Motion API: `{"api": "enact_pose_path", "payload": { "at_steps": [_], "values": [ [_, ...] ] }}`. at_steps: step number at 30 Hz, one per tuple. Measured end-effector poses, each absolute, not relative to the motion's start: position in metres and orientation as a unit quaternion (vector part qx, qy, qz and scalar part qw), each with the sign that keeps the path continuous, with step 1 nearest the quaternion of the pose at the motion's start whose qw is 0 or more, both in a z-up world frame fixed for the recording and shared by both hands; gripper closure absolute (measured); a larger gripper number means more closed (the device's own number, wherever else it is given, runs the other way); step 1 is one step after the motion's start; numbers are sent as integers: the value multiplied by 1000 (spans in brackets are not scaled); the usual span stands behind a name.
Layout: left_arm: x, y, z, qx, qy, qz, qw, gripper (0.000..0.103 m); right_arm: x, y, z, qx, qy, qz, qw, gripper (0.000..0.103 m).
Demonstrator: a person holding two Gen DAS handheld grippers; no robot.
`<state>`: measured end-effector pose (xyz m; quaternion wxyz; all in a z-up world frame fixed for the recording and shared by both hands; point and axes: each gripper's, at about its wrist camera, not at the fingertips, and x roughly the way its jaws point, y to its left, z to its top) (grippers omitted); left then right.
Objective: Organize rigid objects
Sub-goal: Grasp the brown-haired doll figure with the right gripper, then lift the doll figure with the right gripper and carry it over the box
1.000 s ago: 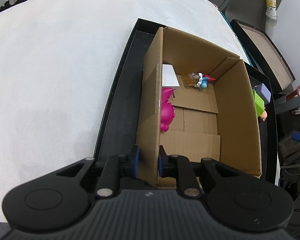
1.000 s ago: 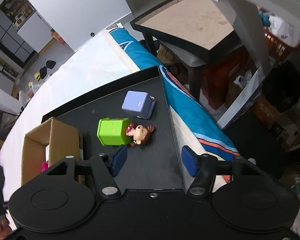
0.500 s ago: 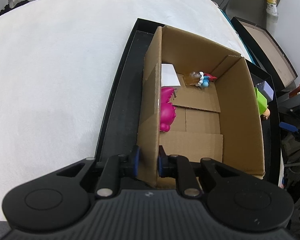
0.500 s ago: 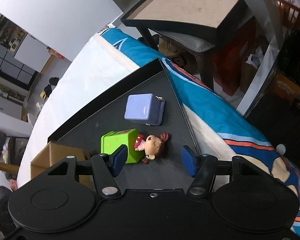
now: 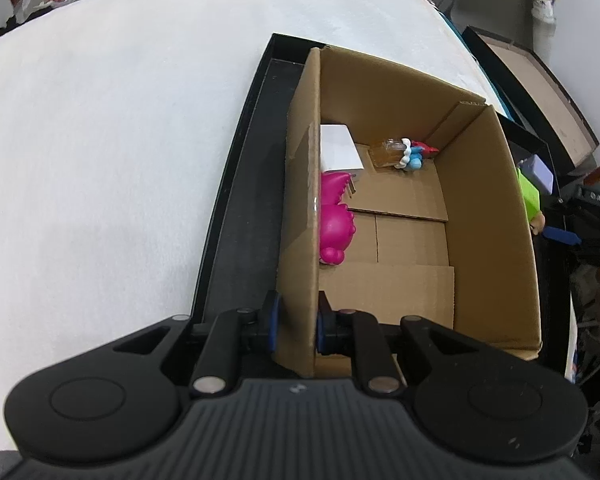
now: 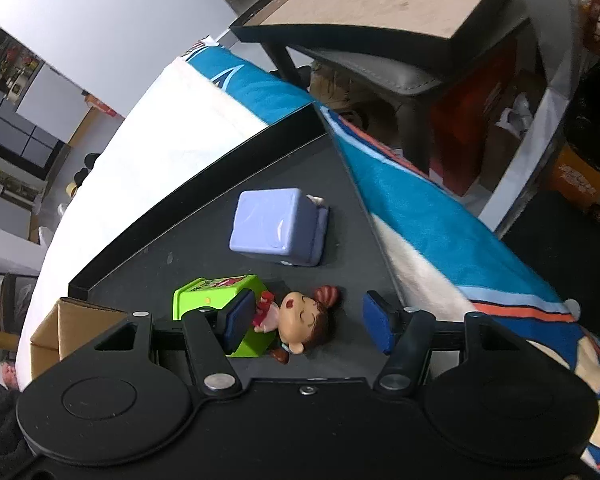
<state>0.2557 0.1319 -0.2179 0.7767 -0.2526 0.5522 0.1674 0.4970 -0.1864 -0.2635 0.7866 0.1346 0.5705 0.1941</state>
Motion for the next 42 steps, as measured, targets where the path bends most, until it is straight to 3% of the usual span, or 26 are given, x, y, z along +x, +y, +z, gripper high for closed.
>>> {"api": "enact_pose_path", "payload": {
  "at_steps": [6,10,42],
  "values": [
    [258,132,-218,-252,553,169,776,87,495,-174,-268,108,570,195,791,44],
    [259,131,-219,-247,556,169,776,87,490,-171,-270,101,577,205,784,67],
    [254,138,-226,-243,559,167,775,87,423,-210,-230,77,584,151,794,68]
  ]
}}
